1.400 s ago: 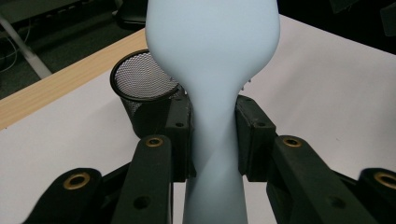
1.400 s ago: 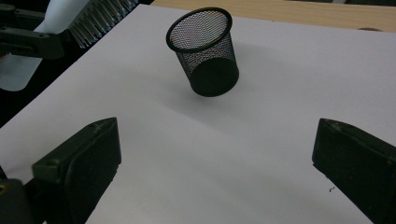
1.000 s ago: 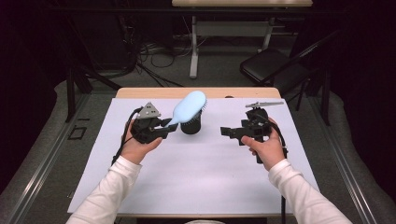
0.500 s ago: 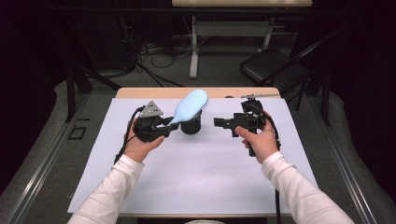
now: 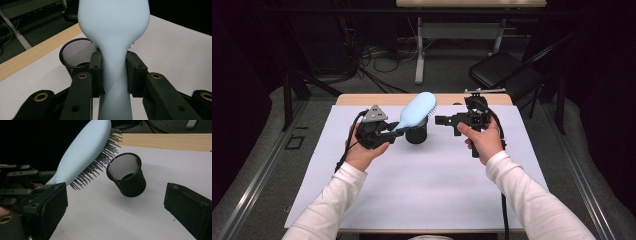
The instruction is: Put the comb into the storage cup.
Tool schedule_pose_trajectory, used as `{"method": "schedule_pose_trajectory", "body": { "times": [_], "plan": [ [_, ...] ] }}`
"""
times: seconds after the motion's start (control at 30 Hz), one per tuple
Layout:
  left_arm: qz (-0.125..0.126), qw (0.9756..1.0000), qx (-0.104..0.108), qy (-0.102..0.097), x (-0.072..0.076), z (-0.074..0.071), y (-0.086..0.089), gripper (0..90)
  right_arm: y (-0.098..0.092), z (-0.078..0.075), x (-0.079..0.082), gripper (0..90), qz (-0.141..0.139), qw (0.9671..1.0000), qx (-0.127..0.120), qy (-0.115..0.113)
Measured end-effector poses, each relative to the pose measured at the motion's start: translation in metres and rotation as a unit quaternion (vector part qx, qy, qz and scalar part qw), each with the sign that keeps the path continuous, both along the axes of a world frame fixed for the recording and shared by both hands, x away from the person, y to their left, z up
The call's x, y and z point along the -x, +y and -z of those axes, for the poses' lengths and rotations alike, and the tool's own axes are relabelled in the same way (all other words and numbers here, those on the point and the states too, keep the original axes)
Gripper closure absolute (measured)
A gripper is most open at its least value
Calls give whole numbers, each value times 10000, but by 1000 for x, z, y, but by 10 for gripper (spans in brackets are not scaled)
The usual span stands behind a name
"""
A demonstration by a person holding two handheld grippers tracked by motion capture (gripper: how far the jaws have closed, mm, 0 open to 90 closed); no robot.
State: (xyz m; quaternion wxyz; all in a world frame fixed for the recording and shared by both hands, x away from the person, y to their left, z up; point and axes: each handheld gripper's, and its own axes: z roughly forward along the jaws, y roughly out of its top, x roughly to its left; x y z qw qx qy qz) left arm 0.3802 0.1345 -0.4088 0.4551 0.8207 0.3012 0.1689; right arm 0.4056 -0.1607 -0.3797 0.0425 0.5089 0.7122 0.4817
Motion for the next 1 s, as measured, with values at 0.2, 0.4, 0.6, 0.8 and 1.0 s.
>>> {"method": "schedule_pose_trajectory", "body": {
  "times": [0.2, 0.4, 0.6, 0.8, 1.0],
  "plan": [
    [46, 10000, -25, -29, 1, 0, -5, 697, 4, -10, -5, 49, 43, 10000, -78, 9],
    [63, 10000, 23, -64, 3, 0, -8, 697, 9, -14, -8, 65, 59, 9999, -127, 9],
    [83, 9999, 26, -77, 3, 3, -10, 698, 13, -11, -10, 75, 78, 9998, -177, 29],
    [150, 9999, 10, -80, 5, 5, -14, 697, 15, -9, -13, 97, 81, 9993, -340, 110],
    [178, 9998, 71, -93, 6, 5, -16, 698, 18, -5, -15, 106, 70, 9990, -414, 147]
  ]
}}
